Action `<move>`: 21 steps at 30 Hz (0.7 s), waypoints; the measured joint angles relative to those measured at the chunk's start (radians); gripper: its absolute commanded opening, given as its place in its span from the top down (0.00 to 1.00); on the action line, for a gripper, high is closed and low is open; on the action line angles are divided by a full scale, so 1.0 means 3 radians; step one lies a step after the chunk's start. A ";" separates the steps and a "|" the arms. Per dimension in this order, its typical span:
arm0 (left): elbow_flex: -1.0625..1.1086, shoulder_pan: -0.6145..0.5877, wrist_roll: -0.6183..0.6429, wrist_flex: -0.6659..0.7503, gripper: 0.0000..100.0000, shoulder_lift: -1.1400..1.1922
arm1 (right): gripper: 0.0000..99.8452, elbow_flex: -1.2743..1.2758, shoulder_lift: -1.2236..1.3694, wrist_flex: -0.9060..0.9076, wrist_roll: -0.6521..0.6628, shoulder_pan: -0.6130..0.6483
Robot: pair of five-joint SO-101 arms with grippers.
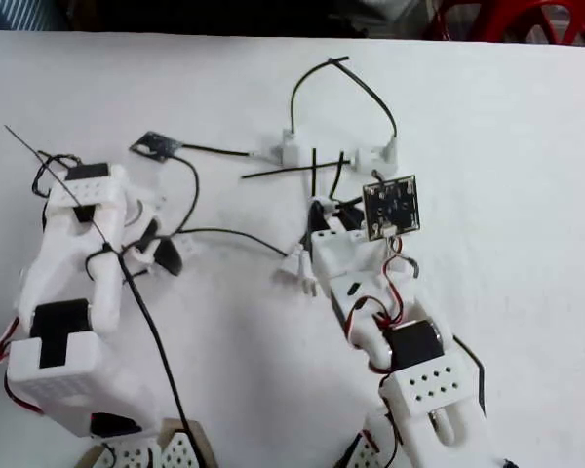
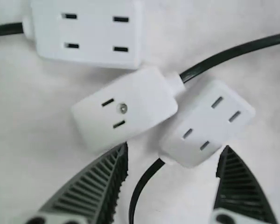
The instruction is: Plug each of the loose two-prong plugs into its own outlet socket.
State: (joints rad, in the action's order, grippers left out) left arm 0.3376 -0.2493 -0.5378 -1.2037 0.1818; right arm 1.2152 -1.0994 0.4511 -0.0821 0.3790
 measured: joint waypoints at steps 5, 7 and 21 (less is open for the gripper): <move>-0.0205 0.0000 0.0000 -0.0026 0.70 0.0000 | 0.98 0.0000 0.0000 0.0000 0.0000 0.0000; -0.0317 0.0000 0.0000 -0.0138 0.70 0.0000 | 0.98 0.0000 0.0000 0.0000 0.0000 0.0000; -0.0276 0.0327 -0.0358 -0.0210 0.70 0.0000 | 0.98 0.0000 0.0000 0.0000 0.0000 0.0000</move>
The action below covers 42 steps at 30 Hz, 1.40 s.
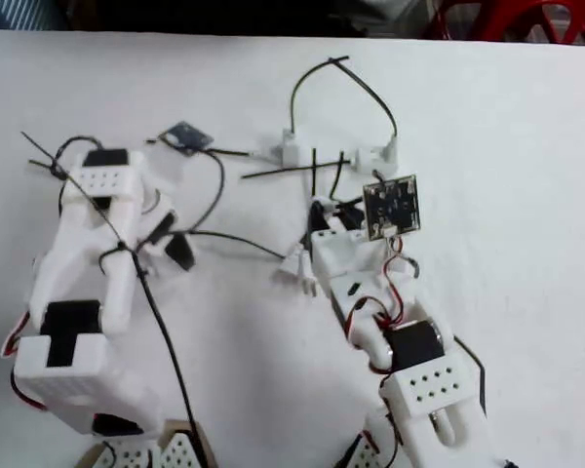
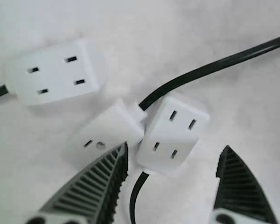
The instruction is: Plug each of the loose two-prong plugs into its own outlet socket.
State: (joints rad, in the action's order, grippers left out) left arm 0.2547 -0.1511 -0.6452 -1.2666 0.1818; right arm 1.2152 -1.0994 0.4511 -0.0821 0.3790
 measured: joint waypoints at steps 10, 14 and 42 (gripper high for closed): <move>0.0455 0.0266 -0.0005 0.0481 0.81 0.0000 | 0.98 0.0000 0.0000 0.0000 0.0000 0.0000; 0.0471 0.0384 0.0015 0.0455 0.84 0.0005 | 0.98 0.0000 0.0000 0.0000 0.0000 0.0000; 0.0465 0.0915 0.0875 -0.0113 0.68 -0.1008 | 0.98 0.0000 0.0000 0.0000 0.0215 -0.0005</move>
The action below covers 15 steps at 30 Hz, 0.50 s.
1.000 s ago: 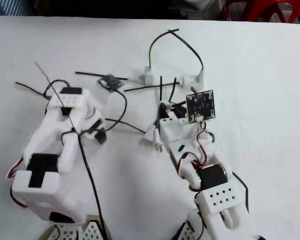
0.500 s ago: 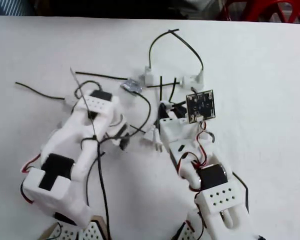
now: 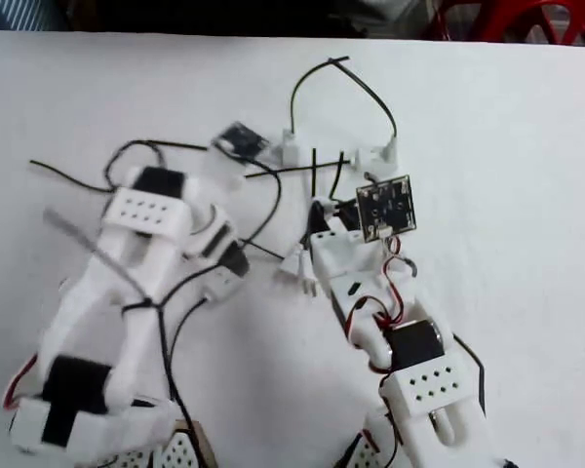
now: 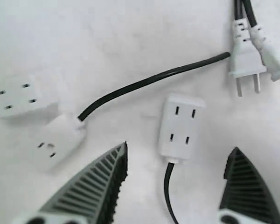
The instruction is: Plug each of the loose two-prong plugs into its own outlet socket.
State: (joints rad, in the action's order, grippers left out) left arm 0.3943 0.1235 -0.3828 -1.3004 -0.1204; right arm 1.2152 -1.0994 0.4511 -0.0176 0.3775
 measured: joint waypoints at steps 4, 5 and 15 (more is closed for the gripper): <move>0.0000 -0.0312 0.0005 -0.0148 0.68 -0.0455 | 0.98 0.0056 0.0000 0.0000 0.0210 0.0000; 0.0000 -0.0389 0.0005 -0.0179 0.68 -0.0542 | 0.98 0.0061 0.0000 0.0000 0.0276 0.0010; 0.0731 -0.1069 0.0000 0.0061 0.68 -0.1468 | 0.98 -0.0056 0.0854 0.0000 0.0660 0.0537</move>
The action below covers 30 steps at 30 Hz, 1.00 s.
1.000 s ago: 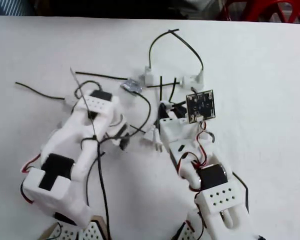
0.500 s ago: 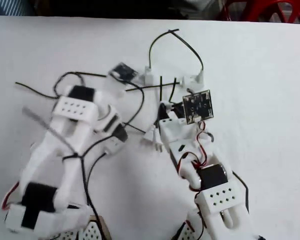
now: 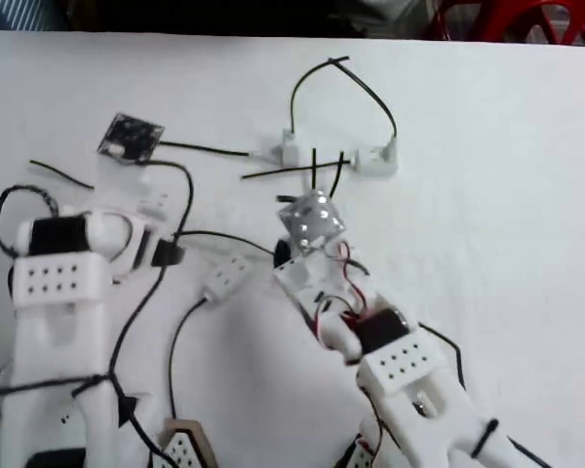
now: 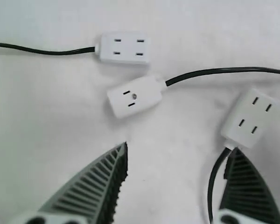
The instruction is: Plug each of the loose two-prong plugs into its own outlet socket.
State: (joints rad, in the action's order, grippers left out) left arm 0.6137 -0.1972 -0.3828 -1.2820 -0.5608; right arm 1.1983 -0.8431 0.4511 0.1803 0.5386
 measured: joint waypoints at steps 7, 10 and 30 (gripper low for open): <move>0.0834 -0.0327 0.0000 0.0404 0.68 -0.0869 | 0.98 -0.0419 0.0767 0.0000 0.0031 0.0174; 0.1263 -0.0378 0.0000 0.0644 0.68 -0.1176 | 0.98 -0.0547 0.0982 0.0000 0.0031 0.0348; 0.2501 -0.0481 0.0307 0.1340 0.68 -0.2020 | 0.98 -0.1033 0.1892 -0.0240 0.0240 0.0650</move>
State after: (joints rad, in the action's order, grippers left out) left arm 1.3640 -0.3414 -0.2908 -0.8800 -1.1669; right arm 0.8884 -0.2754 0.3790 0.2524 0.7334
